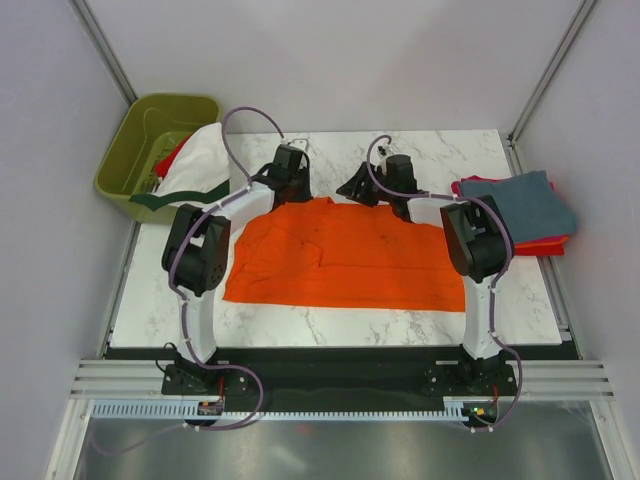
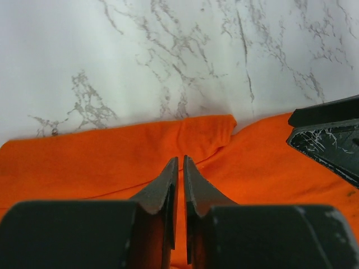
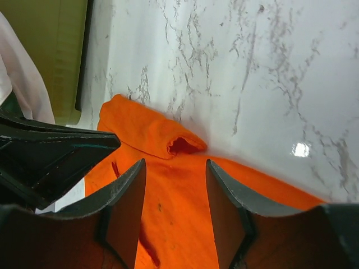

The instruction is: Fold and stack the t-shirts

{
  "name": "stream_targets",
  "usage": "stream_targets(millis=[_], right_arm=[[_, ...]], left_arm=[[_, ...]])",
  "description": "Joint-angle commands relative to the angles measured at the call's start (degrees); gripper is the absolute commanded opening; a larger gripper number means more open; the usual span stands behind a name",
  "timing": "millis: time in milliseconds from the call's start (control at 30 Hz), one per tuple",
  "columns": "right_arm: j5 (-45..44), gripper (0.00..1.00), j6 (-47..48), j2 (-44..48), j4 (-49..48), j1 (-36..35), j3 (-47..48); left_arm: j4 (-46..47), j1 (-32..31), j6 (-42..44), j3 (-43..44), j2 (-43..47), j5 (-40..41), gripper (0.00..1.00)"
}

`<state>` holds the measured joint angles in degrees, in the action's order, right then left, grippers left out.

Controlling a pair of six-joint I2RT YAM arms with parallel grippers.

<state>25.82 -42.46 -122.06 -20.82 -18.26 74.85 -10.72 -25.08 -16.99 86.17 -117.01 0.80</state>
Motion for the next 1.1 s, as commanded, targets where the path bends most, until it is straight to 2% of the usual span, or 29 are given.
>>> stream_targets(millis=[0, 233, 433, 767, 933, 1067], right_arm=[[1.2, 0.55, -0.3, -2.7, 1.6, -1.7, 4.8], [0.5, 0.56, -2.7, -7.2, 3.7, -3.1, 9.4], [0.9, 0.57, -2.4, -13.0, 10.6, -4.6, 17.3], [0.5, 0.56, -3.2, -14.4, 7.9, -5.1, 19.1], [5.3, 0.53, -6.5, -19.5, 6.9, -5.1, 25.0], [7.0, 0.50, -9.4, -19.8, 3.2, -5.1, 23.9]], left_arm=[[0.5, 2.1, -6.2, -1.3, 4.2, 2.3, 0.14], [1.2, 2.5, -11.2, -6.1, 6.5, -0.1, 0.15], [1.5, 2.0, -14.3, -9.4, 7.0, -0.5, 0.15], [-4.5, 2.3, -15.3, -4.8, 1.5, -2.4, 0.14], [-5.5, 2.8, -16.1, -3.8, 0.1, -3.2, 0.13], [-5.6, 3.4, -16.1, -3.8, 0.2, -3.0, 0.13]])
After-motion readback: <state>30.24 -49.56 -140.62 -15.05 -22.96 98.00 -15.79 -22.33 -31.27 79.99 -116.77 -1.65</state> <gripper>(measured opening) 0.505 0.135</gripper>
